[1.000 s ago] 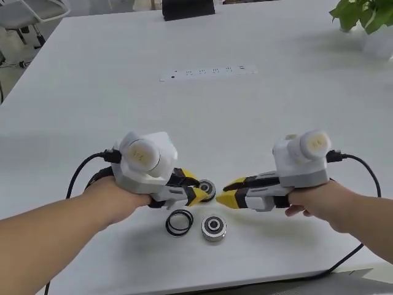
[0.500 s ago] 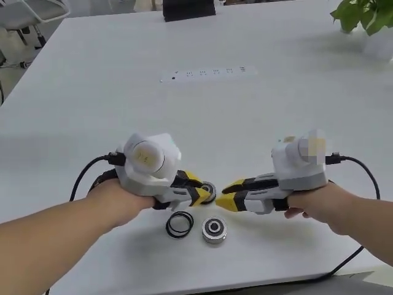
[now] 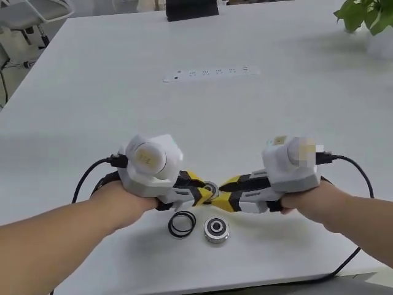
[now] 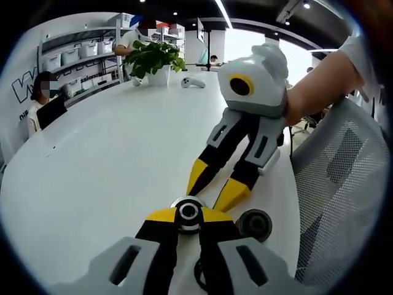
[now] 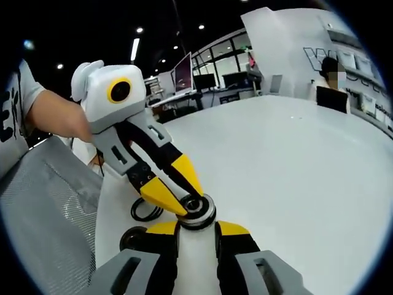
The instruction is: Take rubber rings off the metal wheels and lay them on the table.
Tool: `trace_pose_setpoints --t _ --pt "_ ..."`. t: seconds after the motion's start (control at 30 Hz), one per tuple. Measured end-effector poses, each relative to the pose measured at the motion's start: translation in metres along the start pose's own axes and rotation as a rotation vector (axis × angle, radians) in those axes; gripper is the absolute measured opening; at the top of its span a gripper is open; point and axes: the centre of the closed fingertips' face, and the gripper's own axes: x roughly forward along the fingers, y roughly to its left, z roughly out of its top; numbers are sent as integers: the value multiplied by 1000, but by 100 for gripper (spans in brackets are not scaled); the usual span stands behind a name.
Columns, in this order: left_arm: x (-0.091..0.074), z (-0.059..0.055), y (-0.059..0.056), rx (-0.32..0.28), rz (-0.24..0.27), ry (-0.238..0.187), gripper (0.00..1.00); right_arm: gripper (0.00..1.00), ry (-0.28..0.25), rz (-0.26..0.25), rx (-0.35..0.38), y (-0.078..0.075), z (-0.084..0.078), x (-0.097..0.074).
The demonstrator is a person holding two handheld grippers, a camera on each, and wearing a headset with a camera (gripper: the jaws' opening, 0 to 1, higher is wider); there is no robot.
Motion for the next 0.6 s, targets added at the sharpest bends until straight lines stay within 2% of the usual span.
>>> trace_pose_setpoints --t 0.17,0.6 --pt "0 0 0 -5 3 -3 7 22 12 -14 -80 1 2 4" --pt "0 1 0 -30 4 -20 8 18 17 -25 -66 -1 -2 0"
